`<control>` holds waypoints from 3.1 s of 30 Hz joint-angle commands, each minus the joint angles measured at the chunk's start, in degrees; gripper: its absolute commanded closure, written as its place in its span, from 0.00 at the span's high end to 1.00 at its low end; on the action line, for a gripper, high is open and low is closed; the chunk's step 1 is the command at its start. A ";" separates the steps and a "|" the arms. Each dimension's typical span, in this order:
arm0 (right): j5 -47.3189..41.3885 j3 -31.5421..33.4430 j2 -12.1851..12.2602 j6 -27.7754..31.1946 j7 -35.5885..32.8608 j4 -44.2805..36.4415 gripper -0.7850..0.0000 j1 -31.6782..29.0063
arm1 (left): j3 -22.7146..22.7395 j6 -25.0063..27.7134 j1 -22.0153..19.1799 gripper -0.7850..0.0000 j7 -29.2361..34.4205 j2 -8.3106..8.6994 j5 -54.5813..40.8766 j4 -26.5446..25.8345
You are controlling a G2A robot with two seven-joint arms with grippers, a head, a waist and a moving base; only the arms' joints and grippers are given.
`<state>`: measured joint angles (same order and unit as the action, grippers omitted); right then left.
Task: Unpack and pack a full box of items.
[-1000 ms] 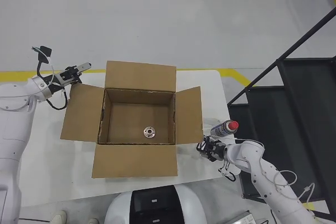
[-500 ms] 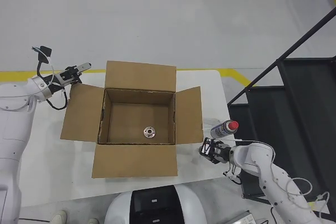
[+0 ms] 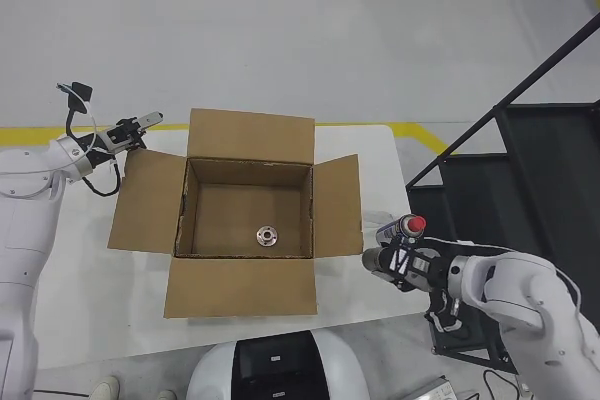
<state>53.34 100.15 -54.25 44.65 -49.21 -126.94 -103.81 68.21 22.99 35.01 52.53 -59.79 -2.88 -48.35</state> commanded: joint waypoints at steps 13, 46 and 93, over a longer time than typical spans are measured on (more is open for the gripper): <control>-2.03 -0.42 0.99 -5.85 -5.15 -6.48 0.00 5.92 | 0.00 0.00 0.00 1.00 0.00 0.00 -0.03 0.00; -6.63 -32.34 -1.29 -17.07 -11.18 3.85 0.00 34.78 | 0.00 0.00 0.00 1.00 0.00 0.00 -0.03 0.00; -0.04 -73.15 -18.11 -20.64 4.41 49.38 0.00 73.36 | 0.00 0.00 0.00 1.00 0.00 0.00 -0.03 0.00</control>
<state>53.30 27.01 -72.37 24.00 -44.80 -77.57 -30.45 68.21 22.99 35.01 52.53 -59.79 -2.88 -48.35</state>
